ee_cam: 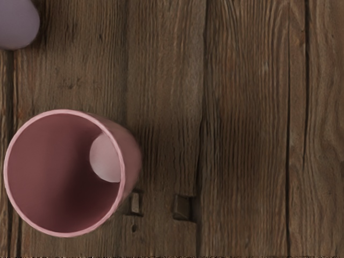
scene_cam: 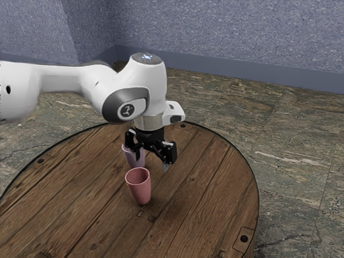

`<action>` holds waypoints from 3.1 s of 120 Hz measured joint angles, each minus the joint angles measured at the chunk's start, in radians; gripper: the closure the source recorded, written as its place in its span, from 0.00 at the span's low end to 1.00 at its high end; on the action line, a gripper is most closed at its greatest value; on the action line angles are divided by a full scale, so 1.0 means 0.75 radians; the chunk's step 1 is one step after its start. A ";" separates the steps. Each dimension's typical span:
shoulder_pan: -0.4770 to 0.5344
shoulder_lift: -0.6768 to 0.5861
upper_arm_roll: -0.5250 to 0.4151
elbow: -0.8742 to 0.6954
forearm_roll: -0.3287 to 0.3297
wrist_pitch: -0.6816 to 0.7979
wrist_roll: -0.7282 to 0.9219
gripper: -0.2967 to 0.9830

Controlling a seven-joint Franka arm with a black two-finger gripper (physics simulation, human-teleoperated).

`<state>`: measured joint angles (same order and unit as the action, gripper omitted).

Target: Place the right cup onto the left cup

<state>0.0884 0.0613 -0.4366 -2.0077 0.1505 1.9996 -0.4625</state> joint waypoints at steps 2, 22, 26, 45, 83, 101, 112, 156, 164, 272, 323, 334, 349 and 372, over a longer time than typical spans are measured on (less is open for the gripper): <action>-0.006 0.002 -0.001 -0.014 0.000 0.015 -0.009 0.23; -0.023 0.016 0.031 -0.098 0.000 0.136 -0.081 0.23; -0.018 0.023 0.049 -0.102 0.000 0.153 -0.088 0.23; 0.013 0.070 0.082 -0.102 0.003 0.228 -0.109 0.23; 0.006 0.146 0.113 -0.114 0.006 0.315 -0.127 0.23; 0.008 0.209 0.140 -0.115 0.012 0.363 -0.125 0.23; 0.008 0.246 0.144 -0.115 0.014 0.390 -0.124 0.23; 0.005 0.289 0.167 -0.113 0.031 0.453 -0.121 0.63; 0.005 0.288 0.167 -0.113 0.040 0.453 -0.121 0.70; 0.000 0.135 0.223 0.232 0.101 0.064 -0.054 0.84; 0.008 0.288 0.306 0.427 0.112 -0.023 0.109 0.85; 0.009 0.325 0.321 0.443 0.115 -0.023 0.143 0.85; 0.011 0.377 0.340 0.489 0.114 -0.022 0.188 0.85; 0.011 0.436 0.344 0.513 0.114 -0.019 0.244 0.85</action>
<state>0.0969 0.3885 -0.1783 -1.6228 0.2359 1.9850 -0.2796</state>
